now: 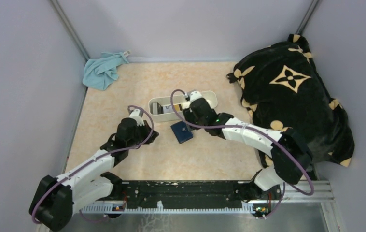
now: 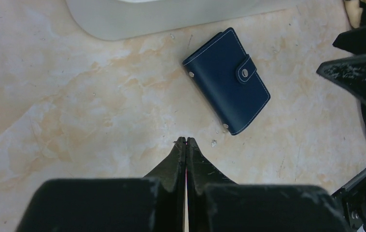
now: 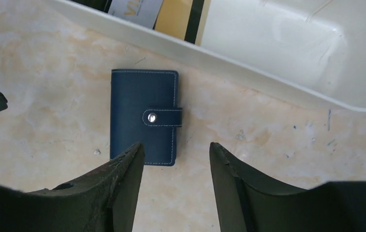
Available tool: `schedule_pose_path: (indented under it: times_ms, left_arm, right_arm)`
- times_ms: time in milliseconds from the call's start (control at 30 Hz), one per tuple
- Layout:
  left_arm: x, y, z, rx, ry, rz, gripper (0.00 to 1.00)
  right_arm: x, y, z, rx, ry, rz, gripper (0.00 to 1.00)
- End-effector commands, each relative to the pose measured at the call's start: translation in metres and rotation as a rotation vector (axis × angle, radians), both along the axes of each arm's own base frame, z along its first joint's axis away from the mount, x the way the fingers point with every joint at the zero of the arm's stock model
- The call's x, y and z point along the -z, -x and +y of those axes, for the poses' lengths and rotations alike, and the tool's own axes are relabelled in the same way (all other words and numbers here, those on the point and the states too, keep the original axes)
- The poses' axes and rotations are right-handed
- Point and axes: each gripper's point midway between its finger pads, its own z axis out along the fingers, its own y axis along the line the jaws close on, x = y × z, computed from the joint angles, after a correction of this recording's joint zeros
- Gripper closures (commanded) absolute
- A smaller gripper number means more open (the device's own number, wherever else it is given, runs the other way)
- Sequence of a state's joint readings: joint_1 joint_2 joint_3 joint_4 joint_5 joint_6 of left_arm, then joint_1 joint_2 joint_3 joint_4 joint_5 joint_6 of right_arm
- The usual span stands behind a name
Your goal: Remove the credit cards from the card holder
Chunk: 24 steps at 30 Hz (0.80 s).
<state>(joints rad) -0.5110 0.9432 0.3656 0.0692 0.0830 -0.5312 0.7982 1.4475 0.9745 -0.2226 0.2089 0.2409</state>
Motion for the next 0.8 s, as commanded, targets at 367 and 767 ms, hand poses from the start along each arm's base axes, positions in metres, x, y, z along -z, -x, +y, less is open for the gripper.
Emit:
schedule_pose_path:
  times_ms: [367,767]
  left_arm:
    - [-0.002,-0.007,0.002,-0.029,-0.017,-0.021,1.0]
    - [0.003,-0.008,0.007,-0.047,-0.047,-0.014,0.97]
  right_arm:
    - [0.041,0.0,0.059,-0.042,0.06,0.023,0.46]
    - [0.064,0.0,0.067,-0.05,0.1,0.053,0.45]
